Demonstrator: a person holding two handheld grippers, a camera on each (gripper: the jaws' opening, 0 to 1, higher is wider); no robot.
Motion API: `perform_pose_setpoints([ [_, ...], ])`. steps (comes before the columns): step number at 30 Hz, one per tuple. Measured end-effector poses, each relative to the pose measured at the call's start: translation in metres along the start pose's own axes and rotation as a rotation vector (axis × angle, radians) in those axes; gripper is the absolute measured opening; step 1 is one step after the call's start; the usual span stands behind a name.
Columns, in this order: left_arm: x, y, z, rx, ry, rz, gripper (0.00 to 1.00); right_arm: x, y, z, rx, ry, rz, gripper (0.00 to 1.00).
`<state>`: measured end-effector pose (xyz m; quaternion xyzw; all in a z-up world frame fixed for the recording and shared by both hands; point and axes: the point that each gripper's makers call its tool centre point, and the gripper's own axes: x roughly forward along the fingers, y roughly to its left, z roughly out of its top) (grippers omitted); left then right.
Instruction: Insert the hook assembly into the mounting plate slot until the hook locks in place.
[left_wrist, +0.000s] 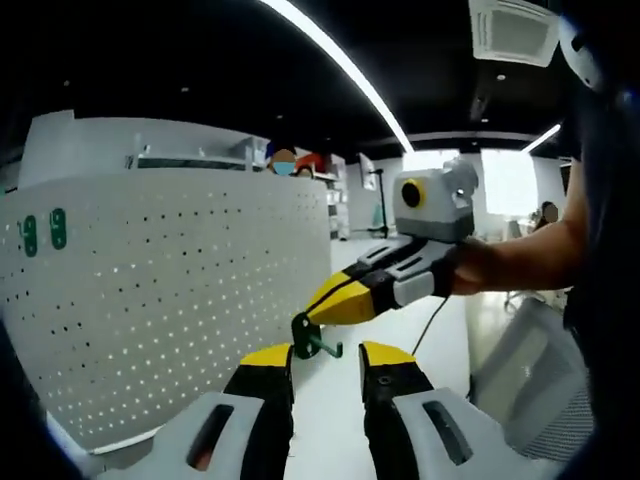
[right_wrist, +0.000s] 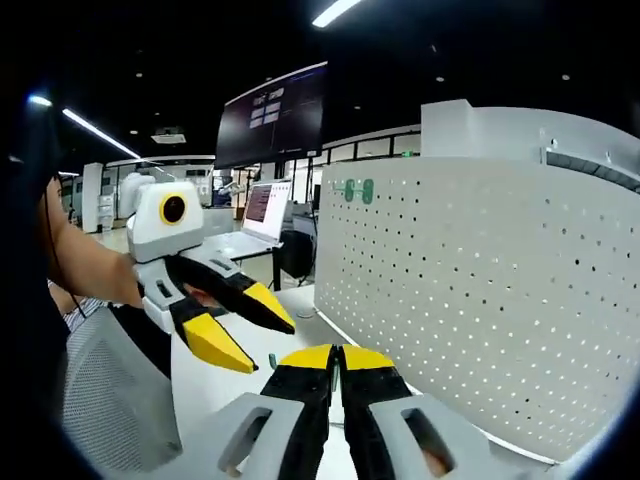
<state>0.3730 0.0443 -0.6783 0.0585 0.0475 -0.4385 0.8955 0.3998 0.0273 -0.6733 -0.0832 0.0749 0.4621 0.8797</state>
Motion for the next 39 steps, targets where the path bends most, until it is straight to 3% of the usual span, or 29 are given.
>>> perform_pose_setpoints([
  [8,0.009,0.006,0.005,-0.011,-0.031,0.095,0.24,0.0,-0.01,0.001,0.03,-0.001,-0.06,0.0],
  [11,0.012,0.01,0.004,0.002,-0.024,0.167,0.2,0.0,-0.015,0.001,0.04,0.001,-0.09,0.0],
  [17,0.02,0.004,0.002,-0.013,-0.028,0.206,0.19,0.0,-0.02,0.002,0.072,-0.01,-0.125,0.0],
  [21,0.02,0.016,0.007,-0.01,-0.053,0.313,0.17,0.003,-0.022,0.003,0.093,-0.011,-0.144,0.0],
  [39,0.03,0.023,0.002,0.063,-0.021,0.364,0.08,0.012,-0.015,0.005,0.155,-0.023,-0.124,0.0],
])
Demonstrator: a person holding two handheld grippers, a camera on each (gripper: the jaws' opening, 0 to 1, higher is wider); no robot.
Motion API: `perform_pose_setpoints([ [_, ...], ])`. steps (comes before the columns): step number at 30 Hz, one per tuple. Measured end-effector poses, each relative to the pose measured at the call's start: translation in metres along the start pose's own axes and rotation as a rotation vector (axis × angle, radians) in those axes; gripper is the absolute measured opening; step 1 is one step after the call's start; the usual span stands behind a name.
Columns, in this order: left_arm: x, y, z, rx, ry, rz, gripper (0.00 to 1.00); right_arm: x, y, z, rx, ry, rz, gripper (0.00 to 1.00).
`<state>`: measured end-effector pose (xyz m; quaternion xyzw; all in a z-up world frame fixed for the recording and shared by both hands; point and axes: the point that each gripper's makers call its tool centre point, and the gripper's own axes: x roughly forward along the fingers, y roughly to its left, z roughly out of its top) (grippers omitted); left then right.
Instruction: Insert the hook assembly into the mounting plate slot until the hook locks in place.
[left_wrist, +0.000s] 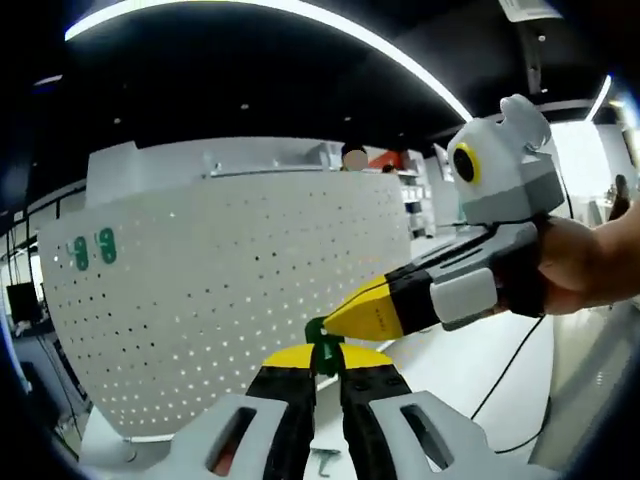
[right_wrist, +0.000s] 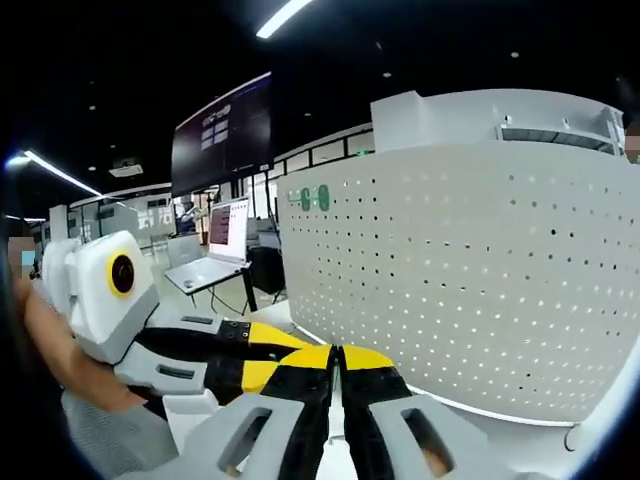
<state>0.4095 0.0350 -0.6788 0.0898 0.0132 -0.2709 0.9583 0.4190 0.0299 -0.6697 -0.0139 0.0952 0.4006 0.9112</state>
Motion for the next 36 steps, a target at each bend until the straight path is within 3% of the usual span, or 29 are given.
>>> perform_pose_setpoints([
  [36,-0.0029,0.0059,-0.0051,-0.044,-0.006,-0.014,0.03,0.0048,0.0092,-0.0007,-0.003,0.017,0.006,0.01],
])
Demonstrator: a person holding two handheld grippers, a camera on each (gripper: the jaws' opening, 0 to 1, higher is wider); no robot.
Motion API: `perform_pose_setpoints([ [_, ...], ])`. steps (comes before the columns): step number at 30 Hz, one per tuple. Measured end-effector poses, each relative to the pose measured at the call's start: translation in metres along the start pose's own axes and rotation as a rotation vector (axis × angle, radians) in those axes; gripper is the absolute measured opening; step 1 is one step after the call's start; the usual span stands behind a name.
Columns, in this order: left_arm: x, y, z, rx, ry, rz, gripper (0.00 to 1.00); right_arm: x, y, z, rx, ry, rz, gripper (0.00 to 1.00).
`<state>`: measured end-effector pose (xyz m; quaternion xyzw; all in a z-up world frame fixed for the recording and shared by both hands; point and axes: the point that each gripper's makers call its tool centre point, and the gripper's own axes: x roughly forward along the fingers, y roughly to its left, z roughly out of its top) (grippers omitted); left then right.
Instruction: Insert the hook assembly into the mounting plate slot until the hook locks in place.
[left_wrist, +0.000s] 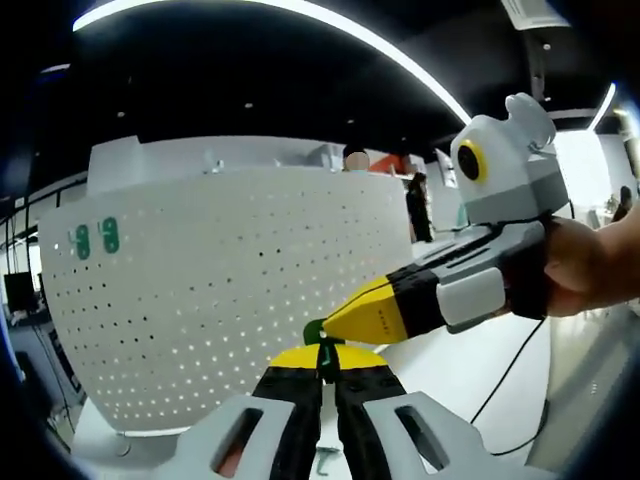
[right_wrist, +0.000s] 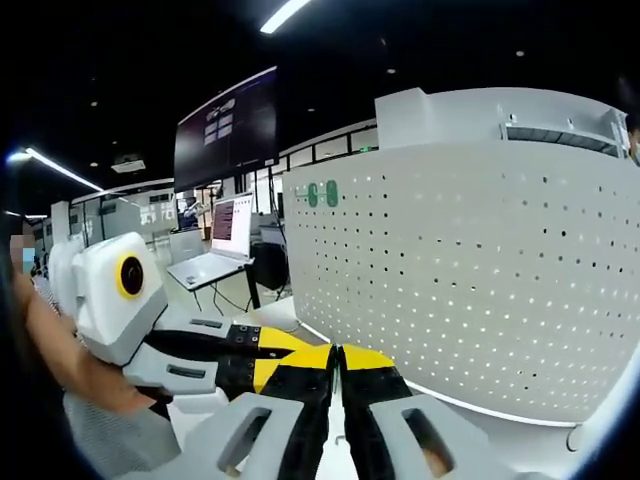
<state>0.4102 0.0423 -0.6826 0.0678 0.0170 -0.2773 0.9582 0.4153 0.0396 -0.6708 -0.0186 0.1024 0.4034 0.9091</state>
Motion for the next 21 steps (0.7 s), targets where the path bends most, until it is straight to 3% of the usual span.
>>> perform_pose_setpoints([
  [10,-0.0003,-0.0001,-0.0002,-0.01,-0.003,-0.009,0.03,-0.0001,0.0,-0.0004,-0.002,-0.002,0.003,0.02],
  [21,-0.0012,0.0058,-0.0022,-0.013,0.006,0.007,0.03,-0.0022,-0.0035,0.0015,-0.006,-0.028,0.001,0.11],
])
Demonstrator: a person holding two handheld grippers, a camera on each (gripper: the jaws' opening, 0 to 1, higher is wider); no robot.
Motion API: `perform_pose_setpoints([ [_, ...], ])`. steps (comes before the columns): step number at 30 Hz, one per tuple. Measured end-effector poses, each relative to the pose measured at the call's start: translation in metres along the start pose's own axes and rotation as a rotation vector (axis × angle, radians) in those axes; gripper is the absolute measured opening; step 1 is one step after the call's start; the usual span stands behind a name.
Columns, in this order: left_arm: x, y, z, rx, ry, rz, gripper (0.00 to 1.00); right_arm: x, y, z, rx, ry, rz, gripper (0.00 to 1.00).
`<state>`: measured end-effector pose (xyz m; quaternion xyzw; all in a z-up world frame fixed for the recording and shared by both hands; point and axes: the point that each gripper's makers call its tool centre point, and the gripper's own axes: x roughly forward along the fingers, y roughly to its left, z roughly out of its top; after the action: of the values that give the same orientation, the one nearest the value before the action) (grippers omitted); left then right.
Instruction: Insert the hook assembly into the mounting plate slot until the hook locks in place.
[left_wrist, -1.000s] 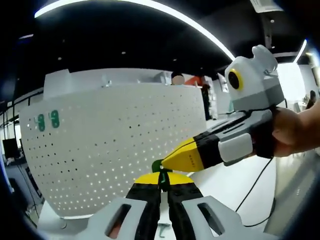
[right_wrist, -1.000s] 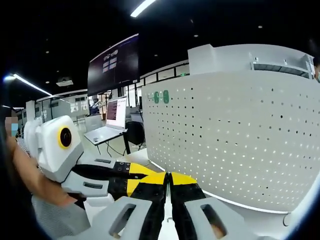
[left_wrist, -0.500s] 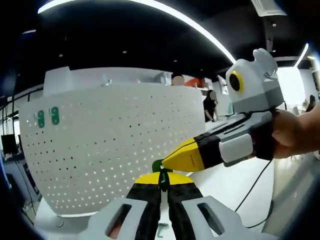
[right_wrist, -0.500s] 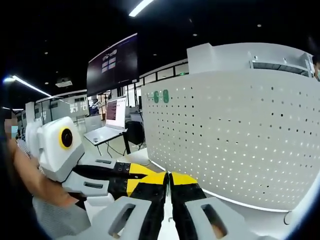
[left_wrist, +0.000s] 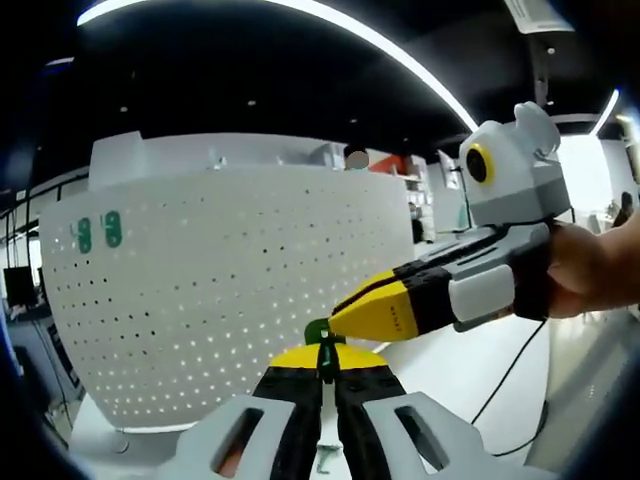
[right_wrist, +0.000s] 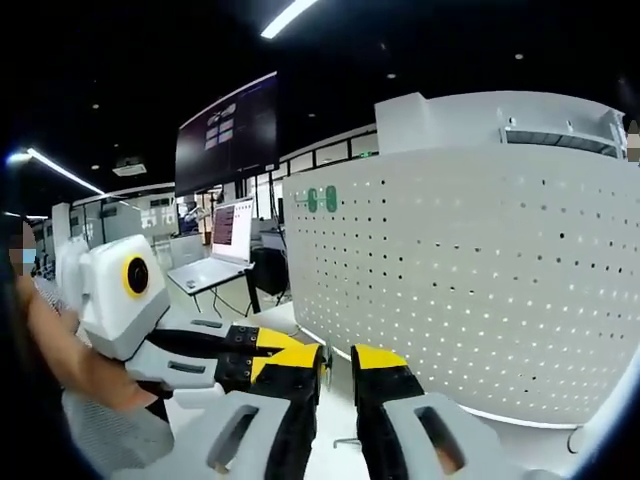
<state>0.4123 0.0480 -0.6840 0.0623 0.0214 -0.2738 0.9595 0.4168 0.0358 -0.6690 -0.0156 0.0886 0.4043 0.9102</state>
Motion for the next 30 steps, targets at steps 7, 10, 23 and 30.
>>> perform_pose_setpoints([
  [7,-0.003,0.013,0.003,-0.012,-0.003,0.032,0.03,-0.004,-0.005,0.001,0.015,-0.014,-0.011,0.17],
  [10,-0.004,0.019,0.006,-0.014,-0.008,0.045,0.03,-0.005,-0.005,0.001,0.004,-0.019,-0.012,0.21],
  [23,-0.007,0.056,0.021,0.004,-0.023,0.12,0.03,-0.015,-0.008,0.003,-0.002,-0.042,-0.022,0.31],
  [30,-0.007,0.076,0.036,0.006,-0.046,0.158,0.03,-0.02,-0.007,0.003,-0.015,-0.04,-0.018,0.36],
])
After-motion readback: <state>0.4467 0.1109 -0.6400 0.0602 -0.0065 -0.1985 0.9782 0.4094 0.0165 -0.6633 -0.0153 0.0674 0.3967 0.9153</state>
